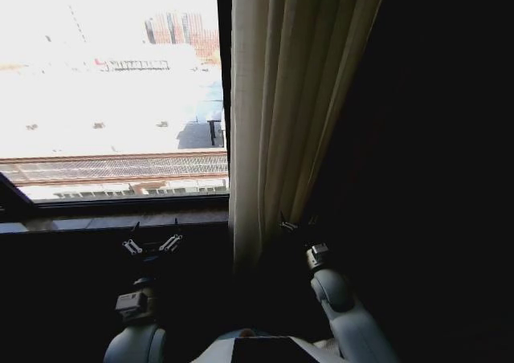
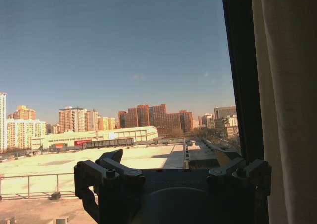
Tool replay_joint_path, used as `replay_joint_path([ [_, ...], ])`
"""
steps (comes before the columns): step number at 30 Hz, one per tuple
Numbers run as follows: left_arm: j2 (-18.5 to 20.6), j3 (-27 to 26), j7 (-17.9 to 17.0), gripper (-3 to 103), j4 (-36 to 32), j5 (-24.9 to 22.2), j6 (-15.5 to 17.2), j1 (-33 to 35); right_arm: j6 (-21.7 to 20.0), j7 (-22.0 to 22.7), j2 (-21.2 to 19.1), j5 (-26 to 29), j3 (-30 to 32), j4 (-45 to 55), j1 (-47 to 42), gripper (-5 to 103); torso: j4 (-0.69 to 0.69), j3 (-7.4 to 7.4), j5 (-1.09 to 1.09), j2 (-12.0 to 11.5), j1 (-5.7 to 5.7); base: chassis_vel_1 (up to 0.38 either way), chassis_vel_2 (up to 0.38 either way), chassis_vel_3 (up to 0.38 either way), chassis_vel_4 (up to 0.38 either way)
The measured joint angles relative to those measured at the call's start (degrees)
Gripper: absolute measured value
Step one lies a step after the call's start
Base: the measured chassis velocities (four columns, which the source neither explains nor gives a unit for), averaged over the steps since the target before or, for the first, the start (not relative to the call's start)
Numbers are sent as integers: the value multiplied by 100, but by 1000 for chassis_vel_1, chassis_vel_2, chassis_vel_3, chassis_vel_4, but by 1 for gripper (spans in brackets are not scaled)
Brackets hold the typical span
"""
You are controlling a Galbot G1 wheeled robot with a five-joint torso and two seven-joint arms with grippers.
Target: Open the curtains by pulling them apart, changing their state from closed to fully open.
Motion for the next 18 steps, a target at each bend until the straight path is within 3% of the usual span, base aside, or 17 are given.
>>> replay_joint_path([
  [12, -25, -9, 1, 100, 10, 12, -3, 43, 111, 5, -12, -22, 3, -61, -26, 100, 1, 0, -1, 0, 0, 217, 216, -221, -220],
  [18, -34, -19, 0, 100, 11, 17, -9, 30, 501, -34, 27, 31, -21, -232, -18, 100, 1, 0, -3, 0, 1, 319, 321, -322, -313],
])
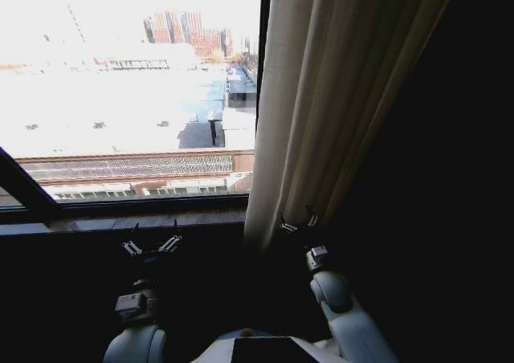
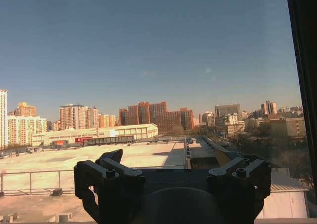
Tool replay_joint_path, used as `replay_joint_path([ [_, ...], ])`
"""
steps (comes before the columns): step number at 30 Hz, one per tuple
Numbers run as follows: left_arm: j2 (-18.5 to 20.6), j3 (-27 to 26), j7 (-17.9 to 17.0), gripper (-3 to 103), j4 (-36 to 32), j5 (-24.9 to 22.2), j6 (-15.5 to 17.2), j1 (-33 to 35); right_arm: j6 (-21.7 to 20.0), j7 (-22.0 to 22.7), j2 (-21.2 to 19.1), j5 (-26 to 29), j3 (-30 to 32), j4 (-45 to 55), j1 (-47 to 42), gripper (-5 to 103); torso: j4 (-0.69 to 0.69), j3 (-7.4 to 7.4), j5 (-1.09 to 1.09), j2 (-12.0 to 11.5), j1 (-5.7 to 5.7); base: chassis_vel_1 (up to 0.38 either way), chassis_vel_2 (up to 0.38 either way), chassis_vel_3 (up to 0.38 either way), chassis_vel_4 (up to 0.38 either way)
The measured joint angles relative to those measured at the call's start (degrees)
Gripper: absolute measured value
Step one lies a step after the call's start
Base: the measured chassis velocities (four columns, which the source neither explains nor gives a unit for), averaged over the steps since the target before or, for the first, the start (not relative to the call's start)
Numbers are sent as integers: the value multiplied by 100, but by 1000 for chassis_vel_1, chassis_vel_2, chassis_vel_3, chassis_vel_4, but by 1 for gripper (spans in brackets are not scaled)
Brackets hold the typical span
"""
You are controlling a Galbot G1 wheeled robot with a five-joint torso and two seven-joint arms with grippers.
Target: Open the curtains by pulling them apart, changing their state from closed to fully open.
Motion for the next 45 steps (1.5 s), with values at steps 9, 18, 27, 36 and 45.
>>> replay_joint_path([
  [9, 0, 106, -2, 100, 30, 104, 16, -37, 349, -111, -17, 275, 37, -57, -2, 100, -1, -1, -2, 1, -1, 179, 178, -210, -185],
  [18, 16, 134, 2, 100, 30, 136, 32, -67, 328, -207, -39, 255, 95, -83, 33, 100, -2, 0, 5, 0, -1, -30, -18, 39, 26],
  [27, 15, 143, 2, 100, 56, 161, 36, -83, 317, -224, -27, 239, 71, -166, 45, 100, -1, -1, 0, 1, -2, -2, -1, 8, -2],
  [36, 13, 147, 3, 100, 72, 177, 37, -85, 320, -219, -38, 239, 94, -205, 45, 100, -1, -1, 3, 1, -3, -115, 91, 99, -93],
  [45, 5, 150, 4, 100, 86, 182, 27, -73, 491, -212, -55, 242, 120, -268, 23, 100, -1, 1, 3, -2, 3, -190, 199, 195, -198],
])
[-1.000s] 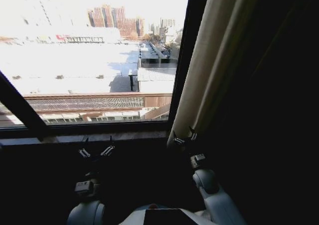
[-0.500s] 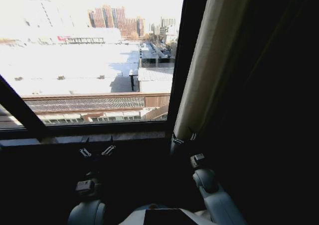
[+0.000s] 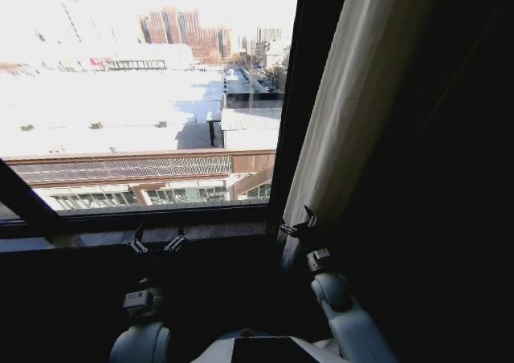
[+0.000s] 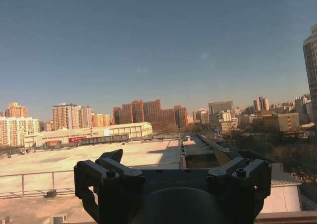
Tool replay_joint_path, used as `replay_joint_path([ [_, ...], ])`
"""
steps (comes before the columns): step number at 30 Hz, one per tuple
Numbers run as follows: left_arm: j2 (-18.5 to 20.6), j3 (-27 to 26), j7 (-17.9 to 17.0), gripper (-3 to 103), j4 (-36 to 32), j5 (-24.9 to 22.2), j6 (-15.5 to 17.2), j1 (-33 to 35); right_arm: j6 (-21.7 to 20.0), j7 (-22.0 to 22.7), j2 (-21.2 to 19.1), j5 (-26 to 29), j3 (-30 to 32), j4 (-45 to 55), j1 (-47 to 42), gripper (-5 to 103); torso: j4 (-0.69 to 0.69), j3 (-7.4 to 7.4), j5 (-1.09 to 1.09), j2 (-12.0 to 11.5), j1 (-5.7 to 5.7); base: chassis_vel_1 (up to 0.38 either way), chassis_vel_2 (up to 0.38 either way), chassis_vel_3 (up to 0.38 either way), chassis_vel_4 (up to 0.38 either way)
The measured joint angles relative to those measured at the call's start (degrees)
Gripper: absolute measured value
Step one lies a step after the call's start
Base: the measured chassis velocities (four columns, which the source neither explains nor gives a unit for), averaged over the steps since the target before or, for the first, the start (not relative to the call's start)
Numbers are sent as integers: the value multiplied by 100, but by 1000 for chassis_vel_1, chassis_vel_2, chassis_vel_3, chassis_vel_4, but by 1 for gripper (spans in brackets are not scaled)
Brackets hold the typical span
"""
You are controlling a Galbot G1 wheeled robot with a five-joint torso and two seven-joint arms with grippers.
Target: Open the curtains by pulling them apart, changing their state from closed to fully open.
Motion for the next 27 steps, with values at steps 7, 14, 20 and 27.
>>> replay_joint_path([
  [7, -1, -6, 0, 100, 14, -4, -23, 4, 2, 15, -11, 9, 150, 16, -39, 100, 0, 1, 0, -1, 1, -54, 65, 80, -47],
  [14, -9, -25, -2, 100, 36, -27, -38, 0, -290, 215, -40, 105, 300, 241, -277, 100, -1, -3, -1, 4, -9, 0, 0, 0, 0],
  [20, -20, -60, -4, 100, 54, -42, -81, 13, -464, 606, 32, 204, 299, 315, -494, 100, -1, -1, 0, 2, -3, 0, 0, 0, 0],
  [27, -32, -68, -6, 100, 53, -45, -93, 27, -695, 944, 81, 379, 362, 382, -517, 100, 0, -2, 0, 2, -5, 0, 0, 0, 0],
])
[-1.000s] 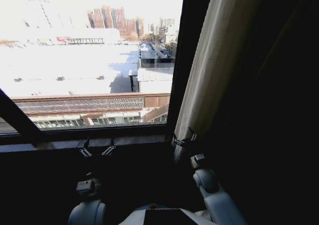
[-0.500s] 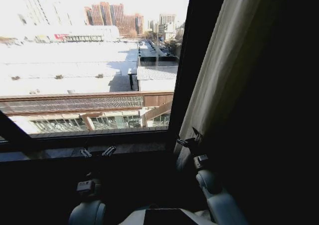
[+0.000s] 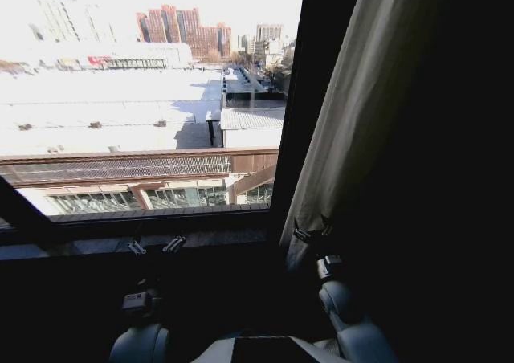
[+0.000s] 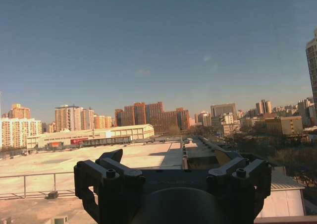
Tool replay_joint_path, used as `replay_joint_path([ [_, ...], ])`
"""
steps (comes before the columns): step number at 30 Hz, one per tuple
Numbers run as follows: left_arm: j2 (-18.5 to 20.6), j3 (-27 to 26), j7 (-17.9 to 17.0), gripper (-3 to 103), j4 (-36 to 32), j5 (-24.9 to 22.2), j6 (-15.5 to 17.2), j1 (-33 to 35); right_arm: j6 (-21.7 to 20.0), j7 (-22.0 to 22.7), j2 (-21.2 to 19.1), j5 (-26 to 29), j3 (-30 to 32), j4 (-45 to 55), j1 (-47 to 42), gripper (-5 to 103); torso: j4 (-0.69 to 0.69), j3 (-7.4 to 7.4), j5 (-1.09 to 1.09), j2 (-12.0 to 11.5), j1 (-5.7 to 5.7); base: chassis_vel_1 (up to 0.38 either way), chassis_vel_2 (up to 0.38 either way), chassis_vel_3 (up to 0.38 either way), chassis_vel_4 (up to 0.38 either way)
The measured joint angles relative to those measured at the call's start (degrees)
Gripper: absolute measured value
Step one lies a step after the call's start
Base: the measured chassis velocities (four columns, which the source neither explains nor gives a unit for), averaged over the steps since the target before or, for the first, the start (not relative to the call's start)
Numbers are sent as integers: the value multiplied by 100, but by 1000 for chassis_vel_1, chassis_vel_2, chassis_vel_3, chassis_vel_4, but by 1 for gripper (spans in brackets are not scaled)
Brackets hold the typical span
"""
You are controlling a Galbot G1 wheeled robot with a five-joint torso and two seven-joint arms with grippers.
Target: Open the curtains by pulling them apart, changing their state from closed to fully open.
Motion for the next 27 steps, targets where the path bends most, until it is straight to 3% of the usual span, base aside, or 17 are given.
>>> replay_joint_path([
  [11, 8, 52, 1, 100, 20, 9, 13, -25, -150, 285, 1, 469, 45, -65, 237, 100, 0, 0, 0, 0, 0, 0, 0, 0, 0],
  [23, 21, 61, 5, 100, 40, 25, 32, -48, -354, -182, 15, 459, -171, -273, 811, 101, 0, 1, 0, -1, 0, 0, 0, 0, 0],
  [27, 23, 54, 5, 100, 37, 25, 33, -50, -366, -196, 12, 436, -191, -289, 911, 86, 0, 1, 0, -1, 1, 0, 0, 0, 0],
])
